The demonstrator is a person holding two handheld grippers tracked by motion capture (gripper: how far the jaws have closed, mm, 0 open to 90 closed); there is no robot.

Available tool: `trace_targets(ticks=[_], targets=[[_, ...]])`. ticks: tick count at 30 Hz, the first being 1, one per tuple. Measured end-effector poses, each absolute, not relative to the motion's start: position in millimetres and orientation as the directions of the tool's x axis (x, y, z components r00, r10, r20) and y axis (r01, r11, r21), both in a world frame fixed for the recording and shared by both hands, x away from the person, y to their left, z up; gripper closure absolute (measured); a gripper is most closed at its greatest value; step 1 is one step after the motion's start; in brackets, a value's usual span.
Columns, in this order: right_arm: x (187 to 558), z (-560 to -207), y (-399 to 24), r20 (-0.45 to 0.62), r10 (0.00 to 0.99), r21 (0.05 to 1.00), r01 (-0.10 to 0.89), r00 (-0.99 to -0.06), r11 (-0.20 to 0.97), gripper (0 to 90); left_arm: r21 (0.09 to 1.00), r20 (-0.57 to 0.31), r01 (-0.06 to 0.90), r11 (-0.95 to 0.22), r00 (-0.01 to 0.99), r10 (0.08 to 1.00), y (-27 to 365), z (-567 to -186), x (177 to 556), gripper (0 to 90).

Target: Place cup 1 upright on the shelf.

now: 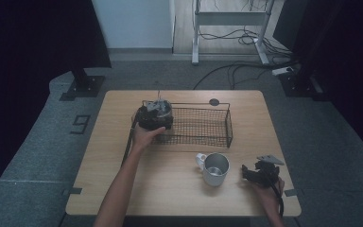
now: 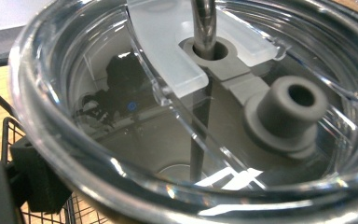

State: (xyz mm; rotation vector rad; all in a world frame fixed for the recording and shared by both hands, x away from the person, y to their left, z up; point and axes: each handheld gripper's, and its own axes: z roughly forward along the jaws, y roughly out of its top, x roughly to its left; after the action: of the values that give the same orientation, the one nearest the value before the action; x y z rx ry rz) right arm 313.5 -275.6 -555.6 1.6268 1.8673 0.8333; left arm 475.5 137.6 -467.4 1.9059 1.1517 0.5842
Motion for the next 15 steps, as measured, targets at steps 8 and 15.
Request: trace_targets(ticks=[8,15], targets=[[313.5,-555.6,-275.6,0.010,0.990,0.739,0.668,-0.141,0.088,12.7,0.835,-0.069,0.505,-0.219,0.492,0.868,142.7,-464.8,473.9,1.2],[313.5,-555.6,-275.6,0.010,0.990,0.739,0.668,-0.141,0.088,12.8,0.842,-0.073,0.497,-0.212,0.494,0.866,146.1,-460.6,468.8,0.8]])
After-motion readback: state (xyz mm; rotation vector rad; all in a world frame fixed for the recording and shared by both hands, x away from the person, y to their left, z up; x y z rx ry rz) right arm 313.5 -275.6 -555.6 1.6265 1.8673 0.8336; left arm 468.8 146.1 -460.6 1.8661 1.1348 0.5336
